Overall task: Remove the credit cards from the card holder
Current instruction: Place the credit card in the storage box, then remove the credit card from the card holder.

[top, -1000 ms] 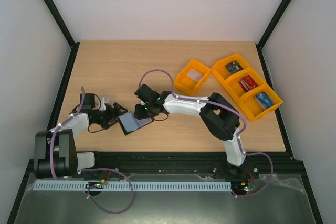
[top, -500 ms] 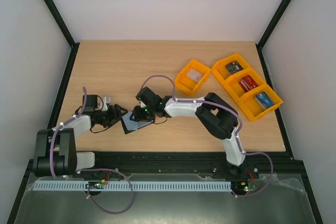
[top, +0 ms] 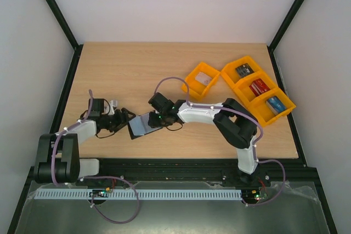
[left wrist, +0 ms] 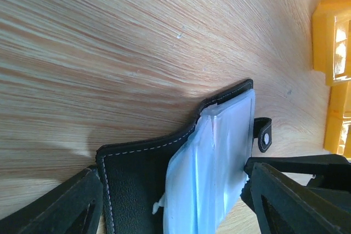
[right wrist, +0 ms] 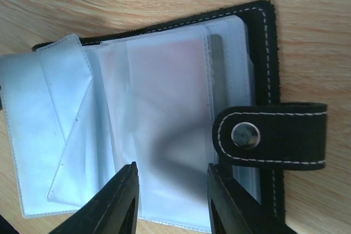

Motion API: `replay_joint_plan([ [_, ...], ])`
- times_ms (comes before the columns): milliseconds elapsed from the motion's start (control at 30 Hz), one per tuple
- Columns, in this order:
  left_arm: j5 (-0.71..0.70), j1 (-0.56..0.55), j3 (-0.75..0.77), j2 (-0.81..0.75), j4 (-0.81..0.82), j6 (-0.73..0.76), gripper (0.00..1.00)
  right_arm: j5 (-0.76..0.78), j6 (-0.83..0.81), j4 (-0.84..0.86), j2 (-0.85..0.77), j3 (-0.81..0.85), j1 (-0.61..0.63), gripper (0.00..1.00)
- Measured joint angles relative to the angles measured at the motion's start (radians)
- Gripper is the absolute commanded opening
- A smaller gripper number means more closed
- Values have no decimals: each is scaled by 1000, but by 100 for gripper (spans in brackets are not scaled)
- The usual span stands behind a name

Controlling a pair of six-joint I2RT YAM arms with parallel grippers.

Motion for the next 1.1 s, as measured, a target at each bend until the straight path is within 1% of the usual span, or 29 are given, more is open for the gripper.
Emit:
replay_joint_plan([
  [167, 0, -16, 0, 12, 26, -5, 73, -30, -1, 21, 32, 32, 17, 32],
  [267, -1, -27, 0, 25, 44, -8, 65, -69, 2, 58, 52, 43, 29, 32],
  [367, -5, -32, 0, 37, 51, -11, 54, -98, 5, 82, 59, 43, 35, 32],
  [467, -16, -35, -1, 47, 51, -10, 36, -125, 18, 104, 63, 43, 35, 32],
  [500, -21, -35, -2, 50, 50, -8, 29, -140, 23, 117, 65, 42, 35, 32],
  [533, -24, -36, -3, 53, 47, -5, 22, -152, 26, 130, 68, 42, 37, 32],
  [600, -27, -40, -8, 58, 40, -4, 3, -177, 28, 150, 70, 39, 39, 33],
  [733, -28, -42, -10, 61, 18, 23, 2, -203, 32, 188, 54, 11, 29, 33],
  [867, -26, -42, 51, 61, -58, 88, 2, -215, 23, 201, -56, -73, -37, 34],
  [1000, -1, -53, 235, 76, -169, 227, 2, -227, -13, 228, -249, -148, -170, 35],
  [1033, 15, -57, 307, 84, -213, 278, 2, -230, -25, 236, -294, -156, -198, 36],
  [1100, 47, -63, 458, 91, -304, 399, 2, -233, -57, 254, -384, -161, -260, 40],
])
